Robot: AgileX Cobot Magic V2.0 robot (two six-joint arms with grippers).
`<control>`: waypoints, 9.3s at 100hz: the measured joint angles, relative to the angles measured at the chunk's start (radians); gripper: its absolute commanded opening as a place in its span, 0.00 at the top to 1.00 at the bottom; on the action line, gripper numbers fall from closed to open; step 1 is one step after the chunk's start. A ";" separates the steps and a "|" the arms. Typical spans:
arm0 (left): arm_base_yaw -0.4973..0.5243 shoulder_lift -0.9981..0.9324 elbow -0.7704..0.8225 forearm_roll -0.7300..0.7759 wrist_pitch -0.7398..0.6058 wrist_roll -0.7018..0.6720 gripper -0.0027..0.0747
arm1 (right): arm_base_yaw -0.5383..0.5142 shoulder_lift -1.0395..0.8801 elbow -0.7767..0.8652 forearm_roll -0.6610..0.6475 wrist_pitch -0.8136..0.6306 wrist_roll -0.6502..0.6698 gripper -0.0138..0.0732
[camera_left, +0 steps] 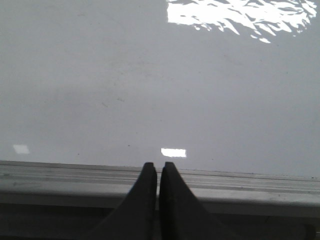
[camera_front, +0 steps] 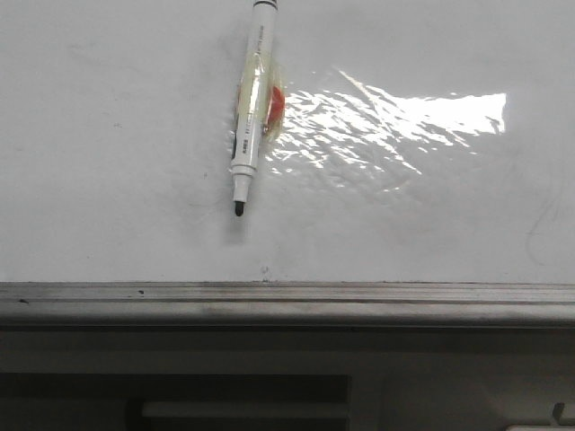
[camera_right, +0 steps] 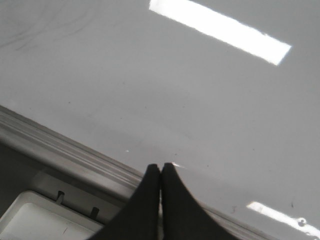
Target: Write number 9 on whiteboard
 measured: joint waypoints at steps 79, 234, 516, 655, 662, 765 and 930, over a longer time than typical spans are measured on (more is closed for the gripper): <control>0.000 0.000 0.000 0.000 0.000 0.000 0.99 | 0.000 0.000 0.000 0.000 0.000 0.000 0.91; 0.000 0.000 0.000 0.019 -0.021 0.002 0.99 | 0.000 0.000 0.000 -0.428 -0.118 -0.002 0.91; 0.000 0.092 -0.161 -0.681 -0.228 0.004 0.99 | 0.012 0.378 -0.404 0.688 0.053 -0.129 0.91; -0.722 1.196 -0.663 -0.711 -0.179 0.319 0.56 | 0.173 0.592 -0.778 0.178 0.486 0.342 0.37; -0.721 1.216 -0.681 -0.721 -0.179 0.319 0.56 | 0.173 0.602 -0.778 0.179 0.471 0.342 0.37; -0.732 1.317 -0.737 -0.738 -0.172 0.319 0.99 | 0.173 0.639 -0.778 0.183 0.437 0.344 0.37; -0.727 1.136 -0.587 -1.327 0.441 1.885 0.99 | 0.408 0.803 -0.528 1.373 0.559 -1.205 0.37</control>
